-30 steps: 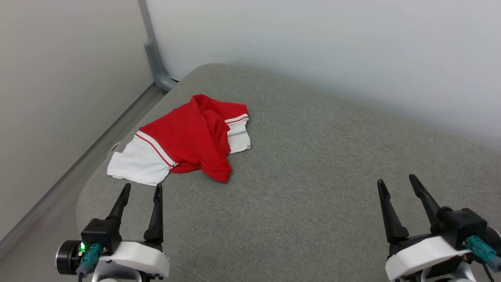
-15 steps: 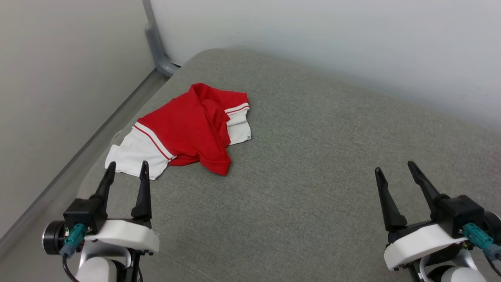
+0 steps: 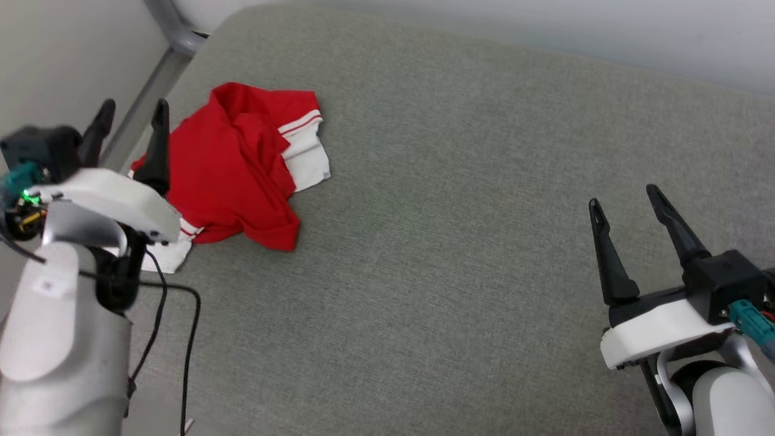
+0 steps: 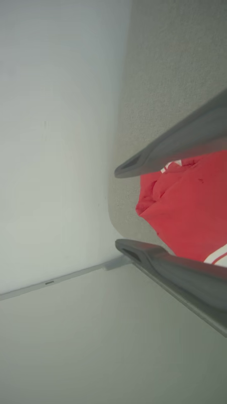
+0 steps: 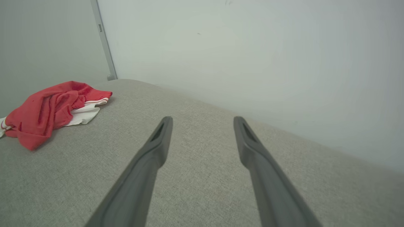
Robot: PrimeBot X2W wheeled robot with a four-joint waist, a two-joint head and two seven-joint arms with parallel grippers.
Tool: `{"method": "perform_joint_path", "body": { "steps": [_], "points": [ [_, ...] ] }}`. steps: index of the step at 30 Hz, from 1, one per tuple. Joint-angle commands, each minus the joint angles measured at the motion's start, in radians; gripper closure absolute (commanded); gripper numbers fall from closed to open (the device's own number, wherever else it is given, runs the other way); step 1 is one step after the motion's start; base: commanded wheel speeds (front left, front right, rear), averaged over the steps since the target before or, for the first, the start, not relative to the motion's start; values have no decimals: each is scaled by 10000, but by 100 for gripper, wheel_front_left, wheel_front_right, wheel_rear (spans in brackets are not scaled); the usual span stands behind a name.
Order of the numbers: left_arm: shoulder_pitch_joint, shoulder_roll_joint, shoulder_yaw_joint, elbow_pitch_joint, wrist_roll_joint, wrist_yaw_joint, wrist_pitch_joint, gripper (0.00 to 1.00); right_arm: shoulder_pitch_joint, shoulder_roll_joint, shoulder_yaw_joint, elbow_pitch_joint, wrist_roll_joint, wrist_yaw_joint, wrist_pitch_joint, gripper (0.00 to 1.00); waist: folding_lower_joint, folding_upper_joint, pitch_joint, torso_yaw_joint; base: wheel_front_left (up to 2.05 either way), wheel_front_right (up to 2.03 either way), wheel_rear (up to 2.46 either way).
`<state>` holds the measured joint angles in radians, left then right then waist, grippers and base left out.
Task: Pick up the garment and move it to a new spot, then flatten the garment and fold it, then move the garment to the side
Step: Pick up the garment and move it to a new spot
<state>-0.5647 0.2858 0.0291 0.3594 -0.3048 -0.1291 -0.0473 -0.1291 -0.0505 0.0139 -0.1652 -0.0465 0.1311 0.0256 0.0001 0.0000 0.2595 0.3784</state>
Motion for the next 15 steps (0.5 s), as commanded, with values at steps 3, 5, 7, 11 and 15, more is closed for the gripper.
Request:
{"method": "perform_joint_path", "body": {
  "steps": [3,5,7,11,15],
  "points": [
    [-823,582,-318,450,-689,-20,947,0,-332,5,12,-116,-83,-7,-63,0,-1,0,713,-591,0,0,0],
    [-1334,1057,-559,892,-1266,-19,1766,0,-440,7,42,-156,-31,-7,-134,0,-1,0,928,-768,0,0,0],
    [-1698,1398,-880,1328,-1901,-11,2706,0,-557,5,82,-176,-82,-7,-185,0,-1,0,1133,-921,0,0,0],
    [-2231,2228,-1502,2101,-3032,-11,4591,0,-780,5,140,-244,-131,-7,-226,0,-1,0,1565,-1151,0,0,0],
    [-2469,2793,-2052,2813,-3877,-13,6011,0,-1039,3,210,-247,-141,-7,-272,0,-1,0,1962,-1367,0,0,0]
  ]
}}
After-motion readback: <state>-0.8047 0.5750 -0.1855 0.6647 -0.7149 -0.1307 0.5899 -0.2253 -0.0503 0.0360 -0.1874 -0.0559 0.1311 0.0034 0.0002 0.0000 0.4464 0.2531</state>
